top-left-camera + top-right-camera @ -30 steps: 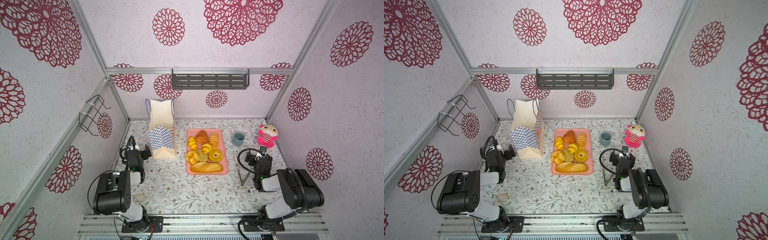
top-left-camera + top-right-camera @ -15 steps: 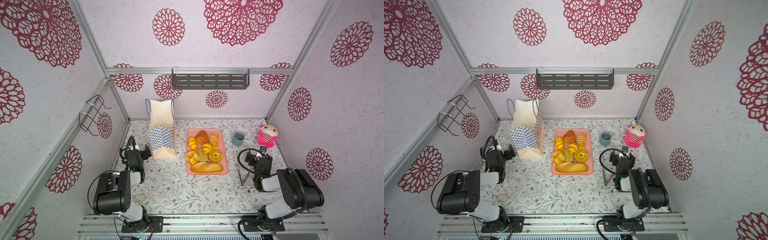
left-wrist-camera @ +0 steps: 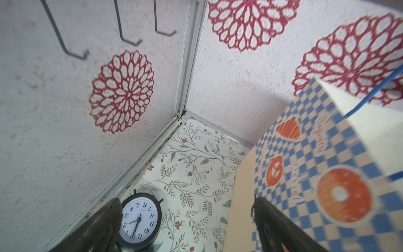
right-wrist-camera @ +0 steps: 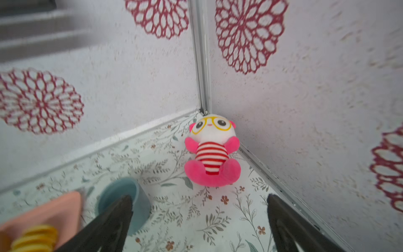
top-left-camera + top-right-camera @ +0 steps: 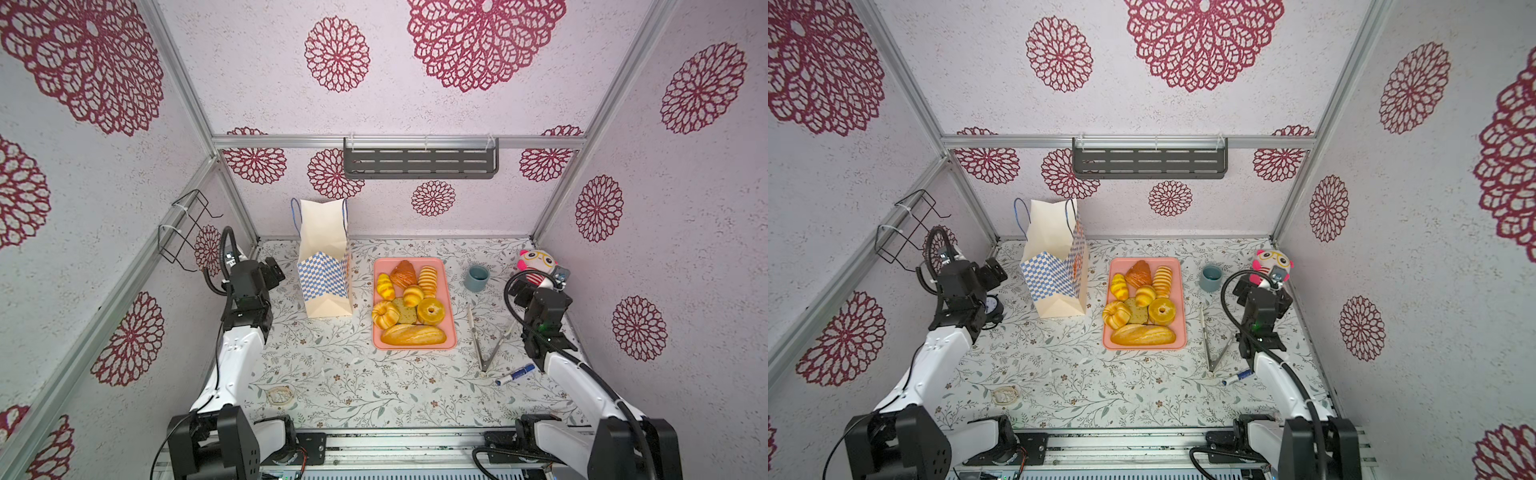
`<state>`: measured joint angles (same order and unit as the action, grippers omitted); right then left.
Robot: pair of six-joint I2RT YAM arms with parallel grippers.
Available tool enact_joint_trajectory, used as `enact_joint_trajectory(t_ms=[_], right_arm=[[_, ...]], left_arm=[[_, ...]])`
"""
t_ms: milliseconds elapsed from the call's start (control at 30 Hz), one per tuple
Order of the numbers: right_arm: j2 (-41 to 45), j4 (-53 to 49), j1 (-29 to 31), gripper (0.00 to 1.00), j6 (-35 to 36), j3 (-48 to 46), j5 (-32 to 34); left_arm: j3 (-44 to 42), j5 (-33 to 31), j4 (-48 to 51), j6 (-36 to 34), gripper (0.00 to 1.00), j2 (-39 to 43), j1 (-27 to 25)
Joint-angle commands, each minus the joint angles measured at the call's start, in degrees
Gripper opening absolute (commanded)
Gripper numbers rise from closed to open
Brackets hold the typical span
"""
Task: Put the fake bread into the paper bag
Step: 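Pull the paper bag open with the left gripper while the right arm nears the tray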
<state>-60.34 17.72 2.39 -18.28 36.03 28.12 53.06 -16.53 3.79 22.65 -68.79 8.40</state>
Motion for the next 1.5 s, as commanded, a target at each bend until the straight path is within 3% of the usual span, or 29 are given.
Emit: enact_joint_trajectory(t_ms=[0, 100, 167, 233, 300, 367, 433, 467, 500, 733, 833, 1100, 1367, 1467], right_arm=[[5.46, -30.42, -0.46, 0.99, -18.18, 7.65, 1.96], [12.49, -30.46, -0.7, 0.99, -27.59, 5.8, -7.62], [13.37, -31.81, -0.71, 0.89, -30.98, 6.97, -14.72], [10.09, -36.16, -0.61, 0.74, -30.99, 11.62, -22.52], [5.85, -40.0, -0.48, 0.7, -29.33, 16.7, -30.71], [2.84, -42.29, 0.95, 0.7, -28.06, 20.82, -34.88], [1.33, -43.29, 4.02, 0.81, -26.16, 24.42, -35.22], [0.92, -43.35, 5.4, 0.92, -25.33, 25.58, -34.91], [0.54, -43.22, 6.73, 0.95, -24.61, 26.98, -35.08], [-4.79, -45.07, 14.12, 0.91, -20.94, 33.84, -34.7], [-6.7, -46.24, 15.93, 0.89, -19.79, 35.37, -33.74], [-9.53, -46.09, 17.47, 0.89, -19.65, 34.89, -33.83], [-11.02, -44.38, 18.0, 0.87, -21.85, 33.03, -34.19], [-11.7, -45.23, 18.02, 0.85, -21.84, 33.7, -33.92]], left_arm=[[5.1, 3.68, 22.45, 10.32, 0.97, 1.59, 0.54], [10.51, 15.53, 26.4, 19.04, 0.97, 2.17, 3.42], [20.38, 19.39, 34.74, 19.81, 0.98, -1.88, 2.82], [30.23, 20.58, 42.36, 19.31, 1.0, -5.88, 0.89], [39.11, 20.7, 48.18, 18.59, 0.98, -8.84, -1.06], [46.19, 19.59, 52.46, 18.09, 0.99, -10.55, -2.36], [51.39, 19.38, 55.68, 17.31, 0.99, -11.87, -3.51], [53.48, 18.61, 57.19, 16.54, 1.0, -12.39, -4.49], [55.16, 17.43, 58.77, 15.37, 0.99, -13.19, -5.9], [55.85, 10.07, 65.65, 11.35, 0.98, -18.6, -13.75], [53.77, 6.81, 65.09, 11.64, 0.98, -19.47, -14.11], [55.67, 6.96, 62.5, 10.76, 0.98, -25.36, -14.02], [61.33, 7.57, 60.94, 9.46, 0.85, -33.93, -12.41], [62.58, 8.44, 60.81, 8.76, 0.69, -36.57, -11.88]])
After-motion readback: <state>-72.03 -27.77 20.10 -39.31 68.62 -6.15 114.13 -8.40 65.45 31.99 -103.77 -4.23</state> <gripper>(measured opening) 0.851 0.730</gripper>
